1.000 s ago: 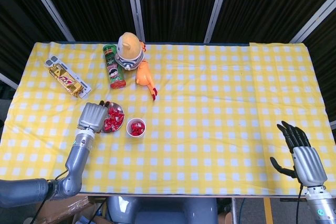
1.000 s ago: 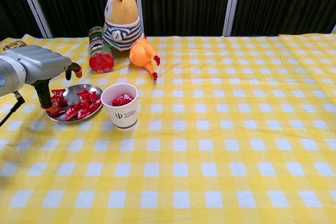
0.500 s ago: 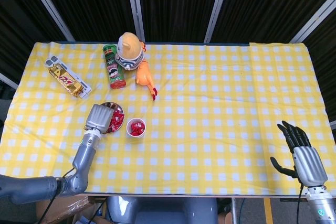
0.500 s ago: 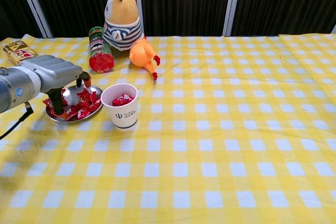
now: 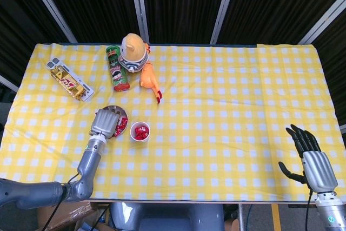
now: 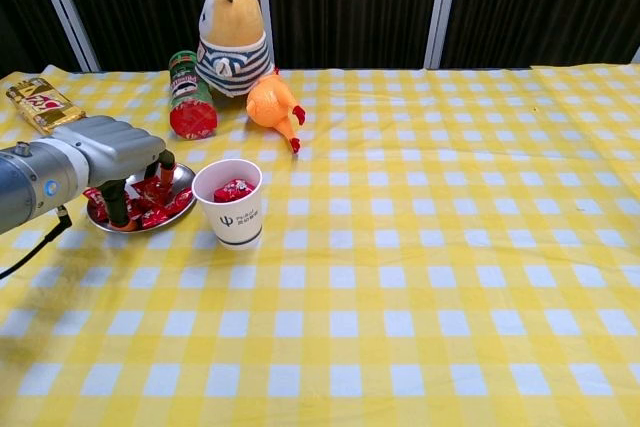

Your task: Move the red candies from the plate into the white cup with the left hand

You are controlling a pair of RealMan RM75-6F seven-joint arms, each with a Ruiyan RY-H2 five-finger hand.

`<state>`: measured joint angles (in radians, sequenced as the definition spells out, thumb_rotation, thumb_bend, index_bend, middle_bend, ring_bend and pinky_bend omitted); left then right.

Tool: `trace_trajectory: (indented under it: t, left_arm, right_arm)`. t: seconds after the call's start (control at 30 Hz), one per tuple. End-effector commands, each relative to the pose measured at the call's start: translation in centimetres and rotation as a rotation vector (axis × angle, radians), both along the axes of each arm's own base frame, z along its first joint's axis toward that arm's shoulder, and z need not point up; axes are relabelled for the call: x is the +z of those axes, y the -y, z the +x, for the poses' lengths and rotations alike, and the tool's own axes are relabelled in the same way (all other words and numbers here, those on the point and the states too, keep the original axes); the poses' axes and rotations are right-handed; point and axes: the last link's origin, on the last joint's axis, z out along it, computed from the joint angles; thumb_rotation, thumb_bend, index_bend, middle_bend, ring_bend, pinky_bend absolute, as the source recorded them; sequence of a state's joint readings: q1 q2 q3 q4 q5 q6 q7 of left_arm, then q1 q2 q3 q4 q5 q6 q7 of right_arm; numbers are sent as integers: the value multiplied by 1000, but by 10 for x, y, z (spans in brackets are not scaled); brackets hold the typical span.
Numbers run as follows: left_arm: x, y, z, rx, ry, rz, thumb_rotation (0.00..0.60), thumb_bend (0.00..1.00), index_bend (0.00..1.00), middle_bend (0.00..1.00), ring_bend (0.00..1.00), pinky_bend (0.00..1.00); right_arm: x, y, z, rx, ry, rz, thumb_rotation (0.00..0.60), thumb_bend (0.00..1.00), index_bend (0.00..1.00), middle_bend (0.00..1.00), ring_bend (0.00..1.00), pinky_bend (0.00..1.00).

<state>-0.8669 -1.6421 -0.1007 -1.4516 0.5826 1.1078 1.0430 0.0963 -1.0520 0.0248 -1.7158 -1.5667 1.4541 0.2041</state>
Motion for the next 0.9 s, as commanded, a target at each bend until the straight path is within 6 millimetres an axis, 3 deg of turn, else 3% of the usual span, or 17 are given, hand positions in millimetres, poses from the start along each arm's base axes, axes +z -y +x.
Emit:
trace_trajectory:
  t: [0.03,0.23,0.47,0.73,0.9]
  left_arm:
    - [1,0,-1,3,3,4,600,250,304,323,788,877]
    - [4,-1,-6,10,1,6,600,259,315,333,788,877]
    - [-1,0,-9,15,3,1,600,350,368,379,792,881]
    - [-5,0,-11,11,14,5,600,473,465,520,801,891]
    - [-4,1,-12,5,17,14,600,487,499,586,803,893]
  right_arm:
    - [0,0,0,0,-1,1,600,386,0,0,0,0]
    - [-1,0,0,-4,1,1,600,386,0,0,0,0]
    - [-1,-1,0,-6,0,0,600,385,0,0,0,0]
    - [-1,-1,0,-6,-1,-2,600,386,0,0,0,0]
    - [-1,-1,0,-8,3,-2,600,385,0,0,0,0]
